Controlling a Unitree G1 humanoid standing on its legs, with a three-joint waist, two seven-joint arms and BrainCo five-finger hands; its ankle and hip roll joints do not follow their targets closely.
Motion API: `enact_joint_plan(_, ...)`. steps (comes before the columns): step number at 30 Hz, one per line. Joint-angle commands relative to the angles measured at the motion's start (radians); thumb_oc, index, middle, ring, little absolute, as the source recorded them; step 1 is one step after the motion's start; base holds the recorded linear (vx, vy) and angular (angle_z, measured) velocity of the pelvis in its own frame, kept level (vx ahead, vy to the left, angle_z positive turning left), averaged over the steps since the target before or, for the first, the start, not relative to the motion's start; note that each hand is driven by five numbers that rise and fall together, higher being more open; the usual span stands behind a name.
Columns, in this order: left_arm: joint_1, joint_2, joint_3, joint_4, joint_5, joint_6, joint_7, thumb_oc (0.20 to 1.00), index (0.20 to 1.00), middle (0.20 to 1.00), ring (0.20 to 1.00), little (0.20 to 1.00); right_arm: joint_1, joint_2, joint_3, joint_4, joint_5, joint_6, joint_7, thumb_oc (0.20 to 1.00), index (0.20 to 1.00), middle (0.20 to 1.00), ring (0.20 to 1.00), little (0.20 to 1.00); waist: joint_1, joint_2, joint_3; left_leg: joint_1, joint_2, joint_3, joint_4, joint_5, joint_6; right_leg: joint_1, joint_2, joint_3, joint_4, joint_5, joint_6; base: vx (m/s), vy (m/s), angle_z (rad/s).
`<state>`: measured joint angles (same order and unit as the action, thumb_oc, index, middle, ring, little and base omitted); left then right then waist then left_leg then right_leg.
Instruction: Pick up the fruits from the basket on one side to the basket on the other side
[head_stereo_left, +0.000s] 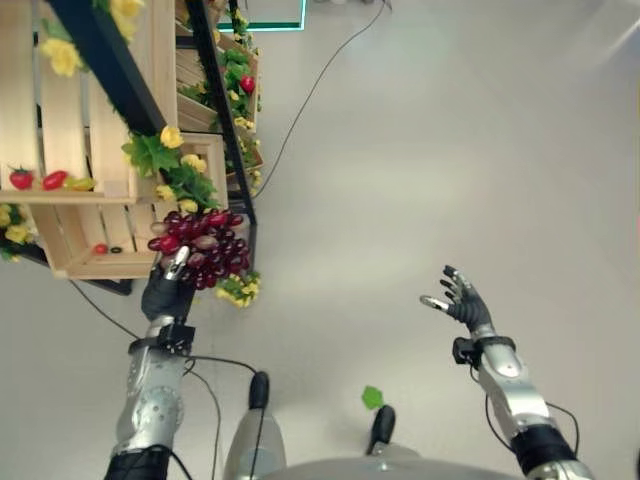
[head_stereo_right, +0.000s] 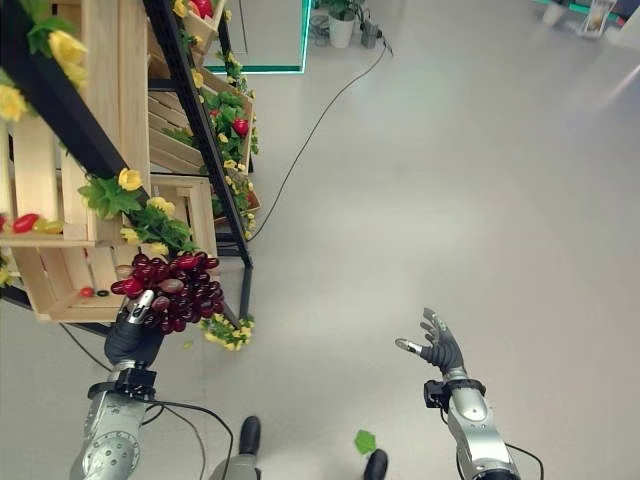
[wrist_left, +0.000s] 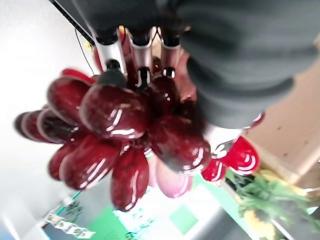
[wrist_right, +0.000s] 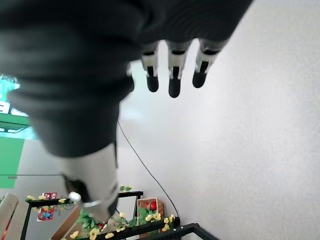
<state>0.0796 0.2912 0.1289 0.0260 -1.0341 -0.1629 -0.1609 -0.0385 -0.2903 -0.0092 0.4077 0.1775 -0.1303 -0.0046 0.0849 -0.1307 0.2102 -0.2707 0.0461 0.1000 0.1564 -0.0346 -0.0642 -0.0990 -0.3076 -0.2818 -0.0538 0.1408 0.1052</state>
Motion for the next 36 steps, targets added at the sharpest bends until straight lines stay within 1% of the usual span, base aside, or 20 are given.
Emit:
enact_joint_plan(1, -0.008, -0.003, 0.015, -0.119, 0.046, -0.059, -0.048, 0.2, 0.2, 0.2, 0.2, 0.2, -0.021, -0.082, -0.042, -0.008, -0.02, -0.028, -0.003, 1.0, 1.0, 1.0, 1.0, 1.0, -0.004, 0.086, -0.095, 0.04, -0.009, -0.002, -0.033, -0.02, 0.021, -0.09, -0.061, -0.077, -0.033, 0.097, 0.154, 0.12, 0.341, -0.14)
enact_joint_plan(2, -0.005, -0.002, 0.018, -0.112, 0.059, -0.06, -0.04, 0.2, 0.2, 0.2, 0.2, 0.2, -0.024, -0.078, -0.036, -0.006, -0.032, -0.025, -0.01, 1.0, 1.0, 1.0, 1.0, 1.0, -0.01, 0.086, -0.091, 0.055, -0.027, 0.011, -0.029, -0.026, 0.029, -0.08, -0.059, -0.104, -0.033, 0.111, 0.152, 0.17, 0.44, -0.23)
enact_joint_plan(3, -0.006, -0.001, 0.022, -0.116, 0.063, -0.059, -0.035, 0.2, 0.2, 0.2, 0.2, 0.2, -0.023, -0.076, -0.034, -0.012, -0.028, -0.021, -0.002, 1.0, 1.0, 1.0, 1.0, 1.0, -0.018, 0.083, -0.088, 0.067, -0.046, 0.012, -0.033, -0.029, 0.036, -0.062, -0.032, -0.086, -0.033, 0.093, 0.144, 0.17, 0.322, -0.32)
enact_joint_plan(4, -0.007, -0.003, 0.026, -0.111, 0.063, -0.057, -0.036, 0.2, 0.2, 0.2, 0.2, 0.2, -0.019, -0.074, -0.029, -0.011, -0.023, -0.022, 0.008, 1.0, 1.0, 1.0, 1.0, 1.0, -0.023, 0.07, -0.088, 0.081, -0.072, 0.02, -0.037, -0.035, 0.046, -0.036, 0.013, -0.068, -0.033, 0.07, 0.131, 0.12, 0.199, -0.35)
enact_joint_plan(5, -0.008, -0.003, 0.026, -0.111, 0.063, -0.057, -0.036, 0.2, 0.2, 0.2, 0.2, 0.2, -0.019, -0.074, -0.029, -0.011, -0.023, -0.022, 0.008, 1.0, 1.0, 1.0, 1.0, 1.0, -0.023, 0.067, -0.087, 0.081, -0.076, 0.021, -0.041, -0.03, 0.048, -0.037, 0.01, -0.068, -0.033, 0.071, 0.131, 0.17, 0.305, -0.26)
enact_joint_plan(6, -0.003, -0.011, 0.027, -0.113, 0.059, -0.051, -0.04, 0.2, 0.2, 0.2, 0.2, 0.2, -0.004, -0.079, -0.014, -0.009, -0.016, -0.023, 0.027, 1.0, 1.0, 1.0, 1.0, 1.0, -0.014, 0.037, -0.09, 0.116, -0.124, 0.046, -0.046, -0.05, 0.064, 0.027, 0.152, -0.051, -0.021, -0.014, 0.086, 0.09, 0.209, -0.14)
enact_joint_plan(7, -0.003, -0.01, 0.027, -0.113, 0.059, -0.051, -0.039, 0.2, 0.2, 0.2, 0.2, 0.2, -0.005, -0.079, -0.015, -0.009, -0.016, -0.023, 0.027, 1.0, 1.0, 1.0, 1.0, 1.0, -0.014, 0.035, -0.09, 0.116, -0.125, 0.047, -0.048, -0.046, 0.064, 0.026, 0.151, -0.05, -0.021, -0.013, 0.085, 0.18, 0.35, -0.1)
enact_joint_plan(8, 0.013, -0.014, 0.035, -0.119, 0.059, -0.051, -0.038, 0.2, 0.2, 0.2, 0.2, 0.2, -0.007, -0.085, 0.0, -0.01, -0.015, -0.03, 0.033, 1.0, 1.0, 1.0, 1.0, 1.0, 0.015, 0.015, -0.078, 0.137, -0.148, 0.077, -0.051, -0.039, 0.063, 0.018, 0.24, -0.084, 0.026, -0.074, 0.083, 0.15, 0.166, -0.56)
enact_joint_plan(9, 0.007, -0.019, 0.029, -0.115, 0.058, -0.055, -0.027, 0.2, 0.2, 0.2, 0.2, 0.2, -0.001, -0.084, 0.004, -0.019, -0.004, -0.039, 0.032, 1.0, 1.0, 1.0, 1.0, 1.0, 0.018, 0.019, -0.074, 0.153, -0.144, 0.065, -0.039, -0.027, 0.049, 0.031, 0.266, -0.037, 0.022, -0.116, 0.054, 0.15, 0.165, -0.76)
enact_joint_plan(10, 0.006, -0.019, 0.029, -0.115, 0.058, -0.055, -0.026, 0.2, 0.2, 0.2, 0.2, 0.2, -0.002, -0.084, 0.004, -0.02, -0.004, -0.039, 0.032, 1.0, 1.0, 1.0, 1.0, 1.0, 0.019, 0.018, -0.074, 0.151, -0.145, 0.065, -0.041, -0.023, 0.049, 0.029, 0.265, -0.036, 0.022, -0.115, 0.053, 0.13, 0.003, -0.81)
enact_joint_plan(11, 0.01, -0.025, 0.03, -0.122, 0.049, -0.058, -0.028, 0.2, 0.2, 0.2, 0.2, 0.2, -0.007, -0.082, 0.012, -0.011, -0.001, -0.04, 0.034, 1.0, 1.0, 1.0, 1.0, 1.0, 0.019, 0.014, -0.077, 0.171, -0.132, 0.068, -0.044, -0.024, 0.036, 0.04, 0.26, -0.049, 0.007, -0.113, 0.036, 0.22, -0.072, -0.04)
enact_joint_plan(12, 0.006, -0.041, 0.02, -0.113, 0.037, -0.065, -0.018, 0.2, 0.2, 0.2, 0.2, 0.2, -0.009, -0.092, 0.018, 0.005, 0.0, -0.043, 0.023, 1.0, 1.0, 1.0, 1.0, 1.0, 0.017, 0.037, -0.072, 0.207, -0.108, 0.063, -0.052, -0.012, 0.019, 0.042, 0.258, -0.042, 0.007, -0.115, 0.014, 0.23, -0.07, 0.1)
enact_joint_plan(13, 0.006, -0.042, 0.02, -0.113, 0.037, -0.065, -0.018, 0.2, 0.2, 0.2, 0.2, 0.2, -0.009, -0.092, 0.018, 0.005, 0.0, -0.043, 0.023, 1.0, 1.0, 1.0, 1.0, 1.0, 0.017, 0.038, -0.071, 0.208, -0.108, 0.062, -0.052, -0.012, 0.019, 0.043, 0.258, -0.043, 0.007, -0.115, 0.014, 0.3, -0.112, 0.25)
enact_joint_plan(14, 0.006, -0.054, 0.017, -0.109, 0.008, -0.057, -0.018, 0.2, 0.2, 0.2, 0.2, 0.2, -0.006, -0.1, 0.014, -0.006, 0.004, -0.043, 0.02, 1.0, 1.0, 1.0, 1.0, 1.0, 0.016, 0.055, -0.072, 0.223, -0.088, 0.06, -0.057, -0.002, 0.008, 0.056, 0.24, -0.086, 0.002, -0.106, 0.006, 0.19, -0.099, 0.14)
enact_joint_plan(19, -0.004, -0.069, -0.003, -0.09, -0.002, -0.06, -0.014, 0.2, 0.2, 0.2, 0.2, 0.2, 0.001, -0.118, -0.017, -0.002, 0.002, -0.043, -0.004, 1.0, 1.0, 1.0, 1.0, 1.0, -0.004, 0.086, -0.081, 0.224, -0.072, 0.039, -0.048, -0.008, 0.004, 0.099, 0.214, -0.129, -0.014, -0.118, -0.003, 0.15, -0.076, 0.36)
enact_joint_plan(22, -0.005, -0.076, -0.012, -0.082, -0.008, -0.057, -0.01, 0.2, 0.2, 0.2, 0.2, 0.2, 0.007, -0.125, -0.025, -0.001, -0.003, -0.043, -0.013, 1.0, 1.0, 1.0, 1.0, 1.0, -0.007, 0.093, -0.084, 0.223, -0.072, 0.023, -0.041, -0.008, 0.002, 0.12, 0.203, -0.142, -0.023, -0.121, -0.002, 0.1, -0.042, 0.21)
enact_joint_plan(29, 0.004, -0.071, -0.018, -0.099, 0.006, -0.054, -0.01, 0.2, 0.2, 0.2, 0.2, 0.2, 0.013, -0.126, -0.042, 0.006, -0.014, -0.039, -0.021, 1.0, 1.0, 1.0, 1.0, 1.0, 0.005, 0.091, -0.096, 0.225, -0.081, -0.014, -0.06, -0.018, 0.015, 0.145, 0.18, -0.162, -0.031, -0.118, 0.009, 0.05, -0.017, 0.15)
enact_joint_plan(33, 0.017, -0.07, -0.022, -0.104, 0.016, -0.045, -0.022, 0.2, 0.2, 0.2, 0.2, 0.2, 0.018, -0.122, -0.045, 0.013, -0.014, -0.04, -0.023, 1.0, 1.0, 1.0, 1.0, 1.0, 0.027, 0.08, -0.097, 0.216, -0.084, -0.065, -0.085, -0.004, 0.014, 0.154, 0.171, -0.204, -0.032, -0.122, 0.008, -0.01, -0.026, 0.42)
enact_joint_plan(35, 0.034, -0.066, -0.016, -0.104, 0.015, -0.04, -0.025, 0.2, 0.2, 0.2, 0.2, 0.2, 0.007, -0.121, -0.043, 0.021, -0.022, -0.041, -0.03, 1.0, 1.0, 1.0, 1.0, 1.0, 0.048, 0.076, -0.092, 0.219, -0.079, -0.094, -0.123, -0.013, 0.018, 0.15, 0.17, -0.227, -0.028, -0.122, 0.008, -0.04, -0.039, 0.57)
enact_joint_plan(36, 0.034, -0.066, -0.016, -0.104, 0.015, -0.04, -0.025, 0.2, 0.2, 0.2, 0.2, 0.2, 0.007, -0.121, -0.043, 0.021, -0.022, -0.041, -0.03, 1.0, 1.0, 1.0, 1.0, 1.0, 0.047, 0.076, -0.092, 0.22, -0.079, -0.094, -0.124, -0.012, 0.018, 0.15, 0.169, -0.228, -0.028, -0.122, 0.009, -0.04, -0.018, 0.48)
